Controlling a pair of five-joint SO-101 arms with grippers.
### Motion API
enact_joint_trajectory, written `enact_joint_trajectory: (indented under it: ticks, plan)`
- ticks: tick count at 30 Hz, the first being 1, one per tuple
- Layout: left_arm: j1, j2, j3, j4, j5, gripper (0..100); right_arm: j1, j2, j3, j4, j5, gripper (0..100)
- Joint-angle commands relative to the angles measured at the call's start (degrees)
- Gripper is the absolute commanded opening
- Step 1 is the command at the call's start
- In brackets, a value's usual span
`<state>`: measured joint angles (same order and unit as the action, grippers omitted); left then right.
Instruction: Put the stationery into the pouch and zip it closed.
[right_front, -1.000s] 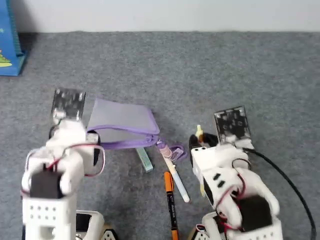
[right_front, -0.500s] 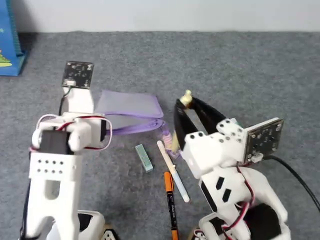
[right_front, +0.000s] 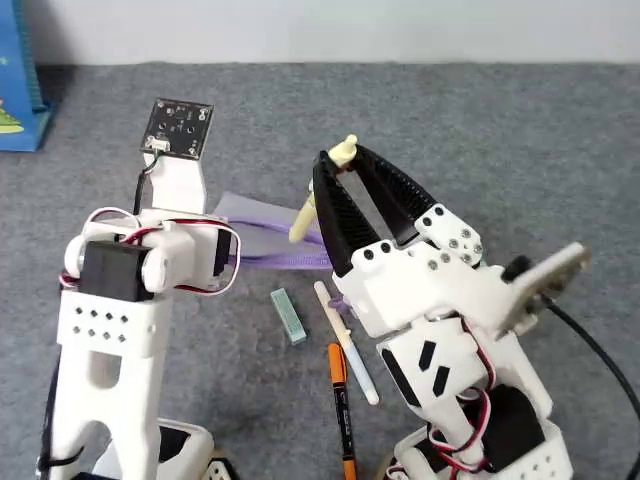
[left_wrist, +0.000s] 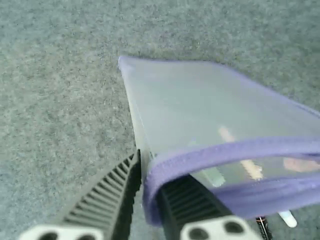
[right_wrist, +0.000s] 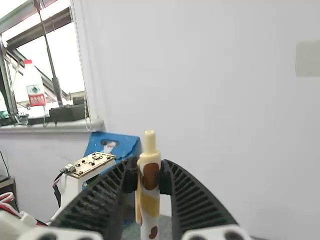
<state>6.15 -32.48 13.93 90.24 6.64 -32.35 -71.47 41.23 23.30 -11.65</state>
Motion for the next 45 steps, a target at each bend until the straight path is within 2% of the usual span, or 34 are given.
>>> enact_joint_trajectory:
  ticks: [1, 6, 19, 21, 25, 34, 37, 40, 45]
  plan:
    - [0.3, -0.1, -4.0, 0.9, 0.6, 1, -0.5, 0.8, 2.2, -6.1, -0.7, 0.6]
    - [0.3, -0.1, -4.0, 0.9, 0.6, 1, -0.5, 1.1, 7.6, -13.4, -0.3, 0.6]
    - [0.3, -0.1, -3.7, 0.8, 0.7, 1, -3.5, 1.1, 15.8, -14.0, -0.2, 0.9]
    - [0.3, -0.1, -3.7, 0.8, 0.8, 1, -3.5, 1.1, 17.1, -13.7, -0.1, 5.3]
    - [0.3, -0.1, -3.6, 0.8, 1.4, 1, -3.6, 0.6, 18.8, -13.5, 2.4, 21.7]
    - [0.3, -0.1, -3.4, 0.8, 1.4, 1, -3.3, 0.5, 12.0, -0.3, 2.1, 17.6]
    - [0.3, -0.1, -2.4, 0.8, 1.4, 1, -2.7, 0.5, 9.2, 6.0, 0.0, 17.5]
    - [0.0, -0.1, -2.1, 0.8, 1.4, 1, 1.1, 0.6, 7.1, 13.8, -2.6, 17.3]
    - [-0.1, -0.4, -1.7, 0.9, 1.4, 1, 13.2, 1.2, 7.0, 27.0, -5.5, 17.3]
